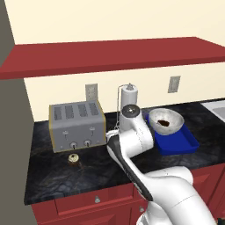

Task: Place the bowl with cake and the cupcake onto the tray.

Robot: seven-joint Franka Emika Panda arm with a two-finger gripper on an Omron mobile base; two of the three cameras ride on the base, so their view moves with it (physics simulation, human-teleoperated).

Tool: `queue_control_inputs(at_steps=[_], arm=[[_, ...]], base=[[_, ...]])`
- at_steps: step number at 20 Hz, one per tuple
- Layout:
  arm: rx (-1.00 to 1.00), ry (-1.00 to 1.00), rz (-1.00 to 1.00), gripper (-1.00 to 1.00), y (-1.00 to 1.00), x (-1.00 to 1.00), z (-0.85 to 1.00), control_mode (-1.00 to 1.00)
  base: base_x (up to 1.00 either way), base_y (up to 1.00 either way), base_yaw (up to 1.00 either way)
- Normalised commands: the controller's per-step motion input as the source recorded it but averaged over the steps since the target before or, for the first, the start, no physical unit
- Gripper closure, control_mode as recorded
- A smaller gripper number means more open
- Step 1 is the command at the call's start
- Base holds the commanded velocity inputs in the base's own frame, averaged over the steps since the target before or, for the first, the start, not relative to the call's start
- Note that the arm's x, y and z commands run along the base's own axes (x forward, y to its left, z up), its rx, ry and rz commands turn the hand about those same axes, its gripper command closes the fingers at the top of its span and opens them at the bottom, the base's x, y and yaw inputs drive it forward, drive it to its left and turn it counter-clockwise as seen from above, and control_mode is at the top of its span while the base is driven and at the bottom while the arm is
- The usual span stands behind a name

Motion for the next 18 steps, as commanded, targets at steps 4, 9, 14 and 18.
queue_control_inputs(at_steps=[4,9,14,18], arm=[[0.11,0.09,0.06,-1.0,1.0,-0.08,0.11,-1.0],[0.12,0.02,0.04,-1.0,1.0,-0.19,-0.01,-1.0],[0.02,0.0,0.01,-1.0,0.99,-0.27,-0.06,-1.0],[-0.03,0.01,0.08,-1.0,0.53,0.07,-0.03,-1.0]], base=[[0.0,0.0,0.0],[0.0,0.0,0.0],[0.0,0.0,0.0],[0.0,0.0,0.0]])
